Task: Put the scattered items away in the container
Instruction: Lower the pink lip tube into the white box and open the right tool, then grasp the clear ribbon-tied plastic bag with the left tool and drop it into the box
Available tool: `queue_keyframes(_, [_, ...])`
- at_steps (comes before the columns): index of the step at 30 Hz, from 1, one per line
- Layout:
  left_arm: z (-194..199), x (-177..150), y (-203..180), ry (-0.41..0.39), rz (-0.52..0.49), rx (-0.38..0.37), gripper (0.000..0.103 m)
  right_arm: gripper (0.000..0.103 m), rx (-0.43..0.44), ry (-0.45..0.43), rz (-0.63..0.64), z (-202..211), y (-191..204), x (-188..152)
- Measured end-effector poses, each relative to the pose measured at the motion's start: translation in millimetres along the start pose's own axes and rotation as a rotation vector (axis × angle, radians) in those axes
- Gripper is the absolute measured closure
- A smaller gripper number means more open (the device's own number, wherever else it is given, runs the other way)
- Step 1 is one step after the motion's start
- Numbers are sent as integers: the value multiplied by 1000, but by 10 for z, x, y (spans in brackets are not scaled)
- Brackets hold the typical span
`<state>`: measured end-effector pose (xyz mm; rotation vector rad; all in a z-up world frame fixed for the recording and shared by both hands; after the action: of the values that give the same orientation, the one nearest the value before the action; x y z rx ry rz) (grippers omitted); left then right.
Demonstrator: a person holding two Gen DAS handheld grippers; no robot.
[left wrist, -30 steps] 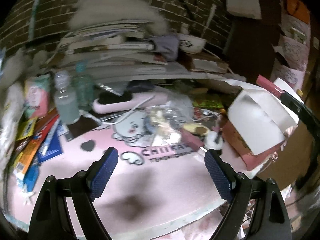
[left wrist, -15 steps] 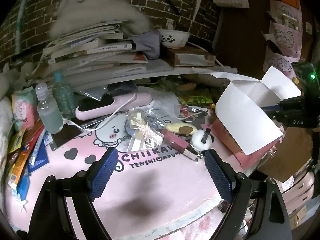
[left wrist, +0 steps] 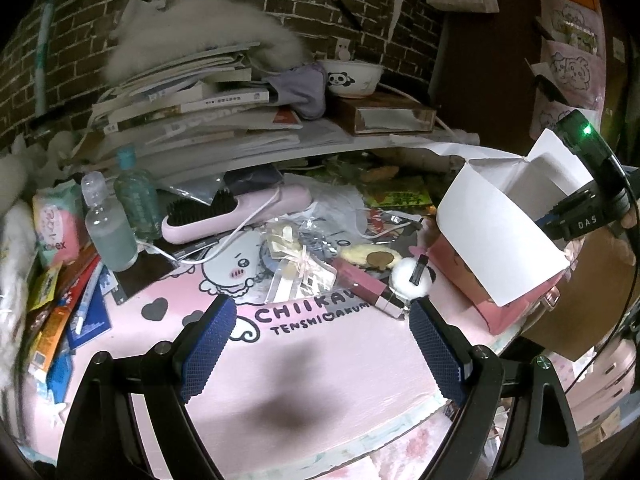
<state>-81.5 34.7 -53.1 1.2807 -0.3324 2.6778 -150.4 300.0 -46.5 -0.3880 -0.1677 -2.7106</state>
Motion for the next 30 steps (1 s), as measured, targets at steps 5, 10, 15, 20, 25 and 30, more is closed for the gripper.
queue_keyframes(5, [-45,-9,35,2,-6,24,16,88,-8,-56,-6,142,-4,25])
queue_keyframes(10, [-217,-52,184,15,31,30,16,70,-68,-261,-4,494,52,72])
queue_keyframes(15, [-477,-4,273,23,45,43,17,39,-83,-542,35,852,347,41])
queue_keyframes(20, [-727,96,274,40,65,23,17,27,89,-707,97,933,939,-53])
queue_keyframes(25, [-908,201,260,64,58,40,18,26,141,-749,161,731,1451,-206])
queue_keyframes(30, [-992,271,259,85,39,55,22,26,3,-772,271,423,1855,-345])
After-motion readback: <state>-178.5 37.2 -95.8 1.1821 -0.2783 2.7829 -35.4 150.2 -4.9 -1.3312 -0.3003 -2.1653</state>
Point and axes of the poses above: each gripper's, at about its wrist camera, not at the fingertips, and z roughly against the way its jaws point, y to its left, x to its top, the point moved 6 cm from there along -z, roughly the way its jaws point, and after that the axes turned 1 degree about -z, right-handed, at the moved point
